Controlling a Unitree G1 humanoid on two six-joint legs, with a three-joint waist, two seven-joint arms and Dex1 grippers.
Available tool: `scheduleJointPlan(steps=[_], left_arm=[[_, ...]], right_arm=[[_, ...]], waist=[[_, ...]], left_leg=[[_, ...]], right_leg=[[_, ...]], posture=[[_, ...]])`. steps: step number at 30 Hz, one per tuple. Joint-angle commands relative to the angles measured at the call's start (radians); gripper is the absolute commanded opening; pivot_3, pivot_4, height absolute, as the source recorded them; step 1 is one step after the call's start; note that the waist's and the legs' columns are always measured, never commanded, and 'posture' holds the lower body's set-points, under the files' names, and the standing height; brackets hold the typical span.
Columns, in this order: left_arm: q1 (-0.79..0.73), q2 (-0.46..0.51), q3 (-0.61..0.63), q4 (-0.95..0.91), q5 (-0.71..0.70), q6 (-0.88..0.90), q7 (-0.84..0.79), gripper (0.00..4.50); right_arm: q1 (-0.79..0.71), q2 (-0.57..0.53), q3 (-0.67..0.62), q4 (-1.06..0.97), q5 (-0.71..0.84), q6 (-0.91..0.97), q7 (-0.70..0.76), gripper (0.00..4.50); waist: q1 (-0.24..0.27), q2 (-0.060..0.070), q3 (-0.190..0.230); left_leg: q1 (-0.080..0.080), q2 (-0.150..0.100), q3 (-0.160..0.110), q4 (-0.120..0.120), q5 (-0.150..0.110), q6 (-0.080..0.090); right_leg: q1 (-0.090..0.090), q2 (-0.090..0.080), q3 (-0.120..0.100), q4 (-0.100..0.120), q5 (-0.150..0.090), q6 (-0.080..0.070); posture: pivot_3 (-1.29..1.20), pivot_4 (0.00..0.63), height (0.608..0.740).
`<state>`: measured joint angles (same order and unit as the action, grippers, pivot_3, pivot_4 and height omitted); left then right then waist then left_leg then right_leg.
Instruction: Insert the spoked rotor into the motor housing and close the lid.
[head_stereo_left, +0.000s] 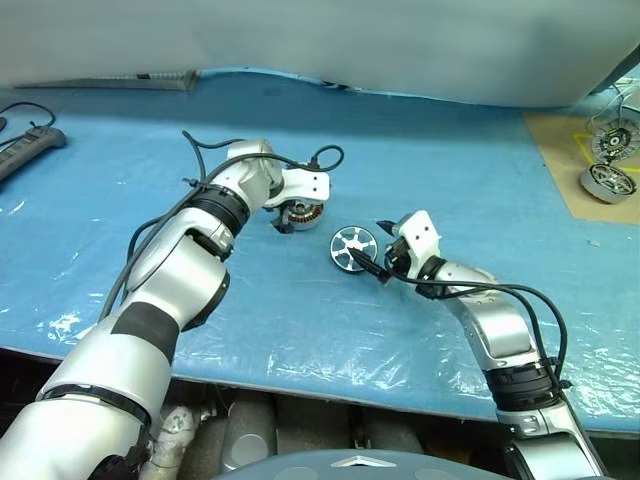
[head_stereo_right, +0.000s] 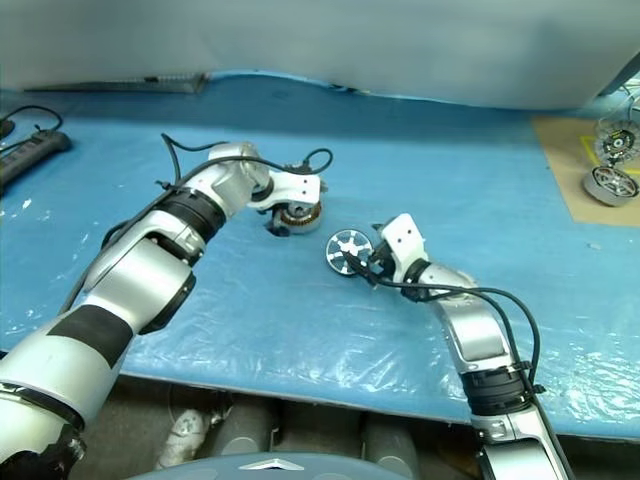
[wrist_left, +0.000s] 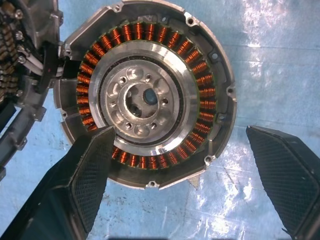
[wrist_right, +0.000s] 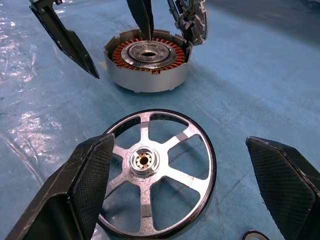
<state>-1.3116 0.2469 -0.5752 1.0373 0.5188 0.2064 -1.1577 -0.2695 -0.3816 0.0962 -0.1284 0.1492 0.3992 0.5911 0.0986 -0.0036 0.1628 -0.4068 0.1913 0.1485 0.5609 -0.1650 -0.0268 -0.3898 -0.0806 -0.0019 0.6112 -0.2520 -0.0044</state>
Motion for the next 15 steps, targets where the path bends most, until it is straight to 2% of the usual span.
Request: scheduleJointPlan(steps=[1, 15], left_arm=[[-0.013, -0.002, 0.002, -0.054, 0.002, 0.003, -0.011, 4.48], [0.035, 0.000, -0.020, -0.119, 0.018, 0.008, -0.040, 4.48]], right_arm=[[-0.015, -0.006, -0.003, -0.022, 0.003, -0.014, 0.004, 4.50], [0.003, -0.002, 0.002, -0.032, -0.002, -0.013, -0.008, 4.50]], waist=[[0.000, 0.000, 0.000], [0.000, 0.000, 0.001]], left_leg=[[0.000, 0.000, 0.000, 0.000, 0.000, 0.000], [0.000, 0.000, 0.000, -0.001, 0.001, 0.001]], right_leg=[[0.000, 0.000, 0.000, 0.000, 0.000, 0.000], [0.000, 0.000, 0.000, -0.001, 0.000, 0.000]], posture=[[0.00, 0.150, 0.740], [0.00, 0.150, 0.740]])
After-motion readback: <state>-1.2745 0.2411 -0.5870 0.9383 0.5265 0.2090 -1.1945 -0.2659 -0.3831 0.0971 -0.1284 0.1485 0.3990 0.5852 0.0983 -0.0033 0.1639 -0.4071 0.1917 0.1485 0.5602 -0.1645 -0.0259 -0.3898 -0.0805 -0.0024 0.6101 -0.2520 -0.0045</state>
